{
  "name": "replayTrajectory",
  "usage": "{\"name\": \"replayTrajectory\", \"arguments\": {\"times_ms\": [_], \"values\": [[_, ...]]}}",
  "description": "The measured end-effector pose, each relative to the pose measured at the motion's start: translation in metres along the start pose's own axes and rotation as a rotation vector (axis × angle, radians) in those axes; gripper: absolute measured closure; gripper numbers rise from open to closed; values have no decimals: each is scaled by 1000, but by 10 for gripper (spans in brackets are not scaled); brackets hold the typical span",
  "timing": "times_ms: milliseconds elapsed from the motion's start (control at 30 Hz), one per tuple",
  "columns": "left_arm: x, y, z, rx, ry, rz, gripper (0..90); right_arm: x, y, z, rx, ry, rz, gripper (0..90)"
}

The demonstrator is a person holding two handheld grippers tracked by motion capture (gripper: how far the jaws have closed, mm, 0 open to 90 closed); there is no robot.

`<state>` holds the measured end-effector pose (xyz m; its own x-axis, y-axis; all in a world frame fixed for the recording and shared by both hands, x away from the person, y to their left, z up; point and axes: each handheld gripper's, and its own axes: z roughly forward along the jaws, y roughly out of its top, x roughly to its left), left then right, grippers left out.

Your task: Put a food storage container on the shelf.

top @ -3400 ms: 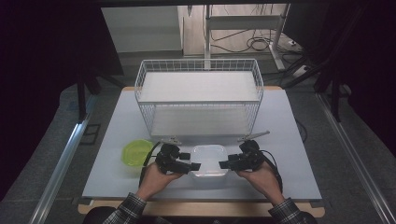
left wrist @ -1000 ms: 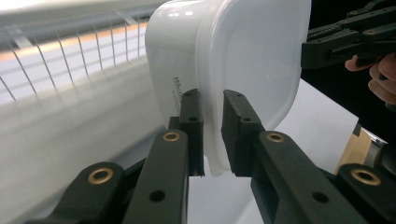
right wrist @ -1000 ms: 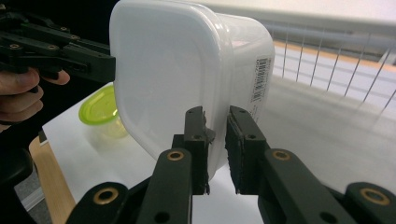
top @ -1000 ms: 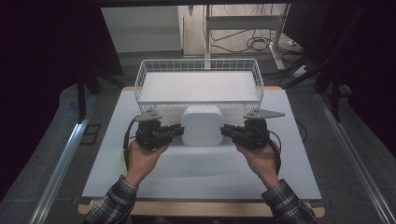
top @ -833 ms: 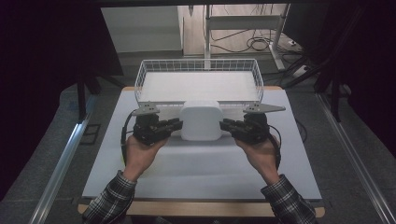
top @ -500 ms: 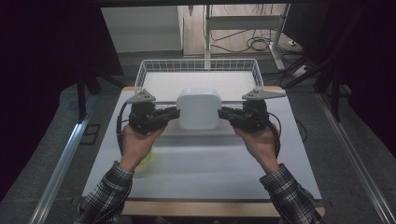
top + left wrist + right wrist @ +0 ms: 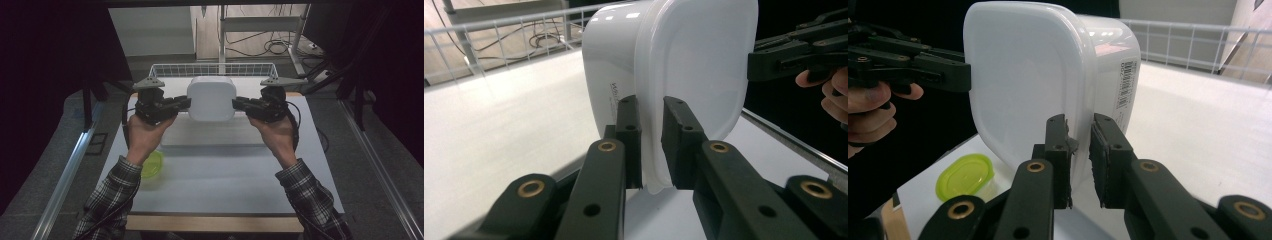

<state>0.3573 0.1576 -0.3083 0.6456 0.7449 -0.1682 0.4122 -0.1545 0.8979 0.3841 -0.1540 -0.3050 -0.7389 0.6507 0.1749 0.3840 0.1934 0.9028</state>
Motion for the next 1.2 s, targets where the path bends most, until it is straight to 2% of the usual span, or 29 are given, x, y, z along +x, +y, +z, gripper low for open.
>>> {"name": "replayTrajectory", "arguments": {"times_ms": [200, 367, 833, 1000, 1200], "values": [[14, 8, 11, -3, -19, -26, 788, -9, 11, 7, -1, -16, 6, 784], [22, 11, 21, 5, -15, -45, 787, -18, 16, 16, 11, -30, 17, 783], [27, 9, 32, -12, -18, -52, 768, -27, 16, 26, 17, -51, 33, 769], [27, 10, 33, -26, -19, -49, 695, -28, 17, 28, 20, -47, 27, 754], [26, 12, 39, -46, -10, -32, 627, -30, 19, 31, 16, -51, 15, 692]]}}
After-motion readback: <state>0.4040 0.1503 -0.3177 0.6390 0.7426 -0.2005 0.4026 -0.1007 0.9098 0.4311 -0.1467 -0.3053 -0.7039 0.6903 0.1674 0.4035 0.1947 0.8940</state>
